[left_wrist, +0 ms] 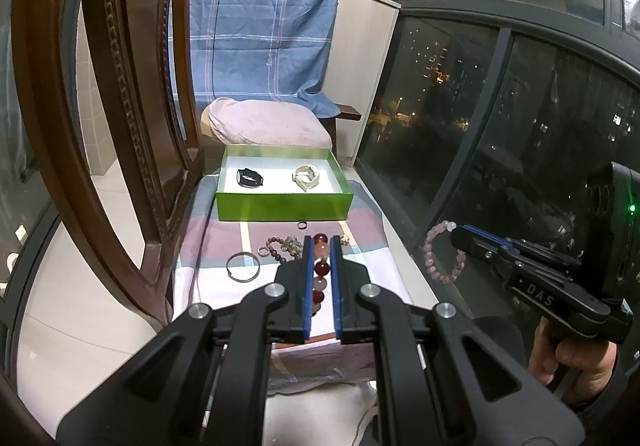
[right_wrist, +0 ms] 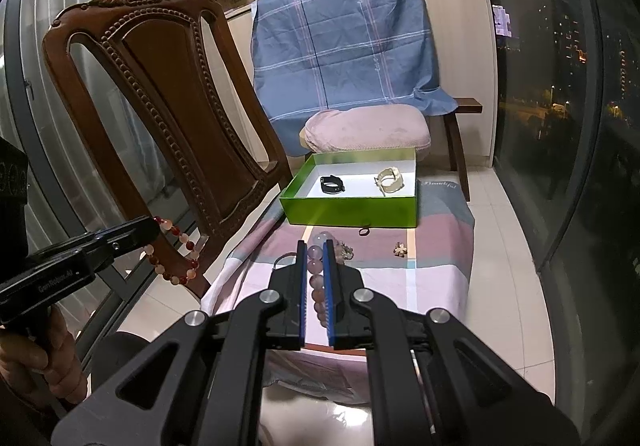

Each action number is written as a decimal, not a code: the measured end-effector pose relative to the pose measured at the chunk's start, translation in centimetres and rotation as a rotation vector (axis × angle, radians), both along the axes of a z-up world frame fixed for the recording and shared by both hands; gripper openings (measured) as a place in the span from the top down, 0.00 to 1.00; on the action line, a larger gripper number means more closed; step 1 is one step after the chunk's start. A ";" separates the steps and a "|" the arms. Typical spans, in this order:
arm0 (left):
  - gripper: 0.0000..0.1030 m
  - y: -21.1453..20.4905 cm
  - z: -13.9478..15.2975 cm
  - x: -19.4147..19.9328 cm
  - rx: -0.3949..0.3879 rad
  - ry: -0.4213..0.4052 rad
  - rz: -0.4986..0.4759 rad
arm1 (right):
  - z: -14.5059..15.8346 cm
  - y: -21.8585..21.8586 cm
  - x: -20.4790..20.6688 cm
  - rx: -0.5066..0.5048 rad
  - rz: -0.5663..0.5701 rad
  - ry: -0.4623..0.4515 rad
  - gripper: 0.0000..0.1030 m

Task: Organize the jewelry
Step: 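Carry the red bracelet in the left gripper while the right carries the pink bracelet over the box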

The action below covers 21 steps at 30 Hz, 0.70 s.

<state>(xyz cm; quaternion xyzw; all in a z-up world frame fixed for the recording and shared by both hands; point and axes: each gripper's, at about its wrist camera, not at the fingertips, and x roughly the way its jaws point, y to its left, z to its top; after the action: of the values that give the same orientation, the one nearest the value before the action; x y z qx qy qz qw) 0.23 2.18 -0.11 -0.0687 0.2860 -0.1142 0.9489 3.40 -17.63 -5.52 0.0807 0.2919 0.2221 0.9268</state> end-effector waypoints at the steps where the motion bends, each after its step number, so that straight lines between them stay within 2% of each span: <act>1: 0.92 -0.1 -0.1 0.0 0.000 0.002 0.000 | 0.0 0.1 0.1 0.000 0.000 0.001 0.92; 13: 0.92 -0.4 -0.6 2.3 0.000 0.037 -0.005 | -1.5 0.6 2.2 -0.001 0.010 0.040 0.92; 17: 0.92 -0.9 0.4 5.4 0.005 0.023 -0.023 | -1.2 0.8 5.4 0.016 0.036 0.043 0.92; 21: 0.92 -1.2 1.9 11.9 -0.004 0.014 -0.043 | 0.1 1.4 10.6 0.030 0.056 0.032 0.92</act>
<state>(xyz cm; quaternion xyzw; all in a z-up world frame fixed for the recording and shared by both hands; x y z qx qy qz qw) 12.15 0.98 1.75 -0.0653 0.2937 -0.1345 0.9441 14.05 -16.19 -5.42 0.0898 0.3055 0.2507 0.9142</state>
